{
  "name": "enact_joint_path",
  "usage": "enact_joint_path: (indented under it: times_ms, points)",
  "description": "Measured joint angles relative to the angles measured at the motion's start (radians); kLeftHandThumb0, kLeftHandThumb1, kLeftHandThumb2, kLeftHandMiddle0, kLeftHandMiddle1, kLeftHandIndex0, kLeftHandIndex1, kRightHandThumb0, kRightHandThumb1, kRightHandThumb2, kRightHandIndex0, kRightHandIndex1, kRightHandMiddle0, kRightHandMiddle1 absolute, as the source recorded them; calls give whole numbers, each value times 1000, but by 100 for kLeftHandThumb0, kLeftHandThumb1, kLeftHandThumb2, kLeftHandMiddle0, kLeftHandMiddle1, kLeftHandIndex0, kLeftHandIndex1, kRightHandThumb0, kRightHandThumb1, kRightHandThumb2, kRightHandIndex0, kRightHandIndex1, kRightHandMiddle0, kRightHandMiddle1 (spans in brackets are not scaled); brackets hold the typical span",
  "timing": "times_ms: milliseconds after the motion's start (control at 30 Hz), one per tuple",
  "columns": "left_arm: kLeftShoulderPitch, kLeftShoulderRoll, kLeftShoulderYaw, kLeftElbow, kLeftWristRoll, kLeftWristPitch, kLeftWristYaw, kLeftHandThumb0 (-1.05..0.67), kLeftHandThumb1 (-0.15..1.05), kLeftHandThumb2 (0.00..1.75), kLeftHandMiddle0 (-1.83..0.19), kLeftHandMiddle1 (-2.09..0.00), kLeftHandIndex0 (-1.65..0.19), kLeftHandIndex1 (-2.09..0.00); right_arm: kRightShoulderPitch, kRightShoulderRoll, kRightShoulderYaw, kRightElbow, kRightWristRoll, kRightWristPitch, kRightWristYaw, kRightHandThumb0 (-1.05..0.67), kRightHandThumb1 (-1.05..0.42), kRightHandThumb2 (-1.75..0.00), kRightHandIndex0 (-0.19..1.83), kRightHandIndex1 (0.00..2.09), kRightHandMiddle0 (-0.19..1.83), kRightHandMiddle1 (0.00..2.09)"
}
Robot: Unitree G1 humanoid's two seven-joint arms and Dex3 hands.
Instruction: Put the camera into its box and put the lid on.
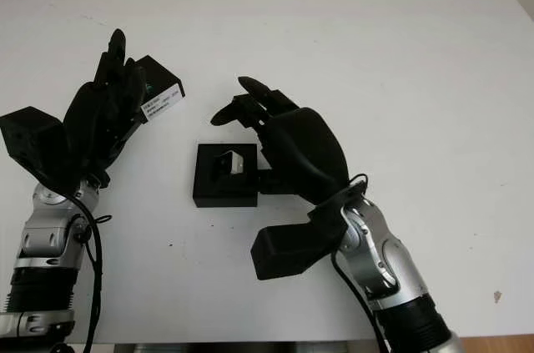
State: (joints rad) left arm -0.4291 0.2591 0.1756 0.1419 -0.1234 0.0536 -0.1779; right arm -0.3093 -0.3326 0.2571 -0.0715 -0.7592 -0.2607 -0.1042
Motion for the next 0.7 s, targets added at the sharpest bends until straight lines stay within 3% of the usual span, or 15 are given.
enact_joint_path:
  times_ms: [333, 700]
  points:
    - [0, 0, 0, 0, 0, 1, 0, -72, 105, 48, 19, 0, 19, 0, 0, -7, 0, 16, 14, -23, -19, -69, -97, -5, 36, 17, 23, 121]
    - [-3, 1, 1, 0, 0, 8, -1, -72, 105, 49, 19, 0, 19, 0, 25, -63, -3, -20, 34, -24, 96, -78, -98, -5, 26, 12, 19, 91]
